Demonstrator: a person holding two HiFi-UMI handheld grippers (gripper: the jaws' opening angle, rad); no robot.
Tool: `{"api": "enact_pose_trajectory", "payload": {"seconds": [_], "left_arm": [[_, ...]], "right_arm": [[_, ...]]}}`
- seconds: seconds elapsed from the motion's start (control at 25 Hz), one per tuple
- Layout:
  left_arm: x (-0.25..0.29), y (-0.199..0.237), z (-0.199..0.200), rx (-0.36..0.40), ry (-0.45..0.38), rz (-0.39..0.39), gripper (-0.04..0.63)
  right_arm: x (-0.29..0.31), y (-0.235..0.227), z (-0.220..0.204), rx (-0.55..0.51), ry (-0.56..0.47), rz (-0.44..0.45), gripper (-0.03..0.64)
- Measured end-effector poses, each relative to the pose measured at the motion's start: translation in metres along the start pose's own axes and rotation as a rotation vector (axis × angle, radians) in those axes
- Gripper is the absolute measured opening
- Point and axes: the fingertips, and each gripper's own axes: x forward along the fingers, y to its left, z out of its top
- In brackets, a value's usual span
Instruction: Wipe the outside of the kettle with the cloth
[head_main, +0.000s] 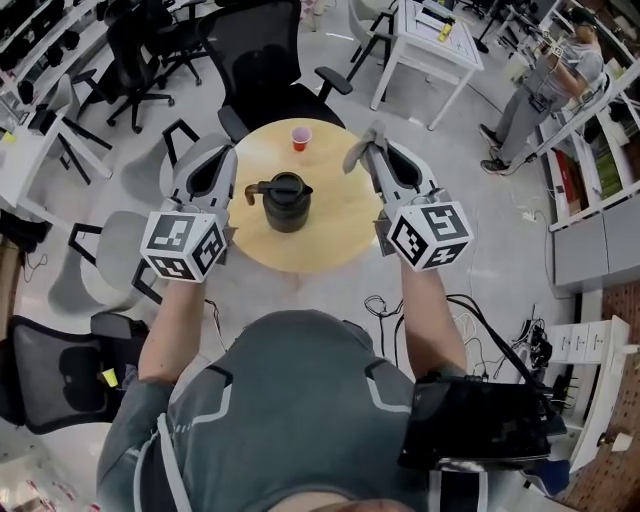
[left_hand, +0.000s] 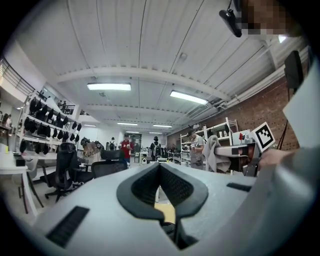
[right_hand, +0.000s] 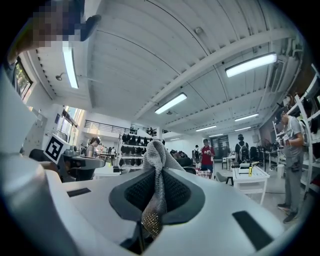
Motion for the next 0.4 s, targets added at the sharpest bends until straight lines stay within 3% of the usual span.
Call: {"api": "enact_pose_trajectory", "payload": {"seconds": [0.4], "left_arm": [[0.0013, -0.0026, -0.0007, 0.007, 0.009, 0.001, 0.009]], "right_arm": [[0.0011, -0.001, 0.0041, 0.001, -0.009, -0.005, 0.049]]}}
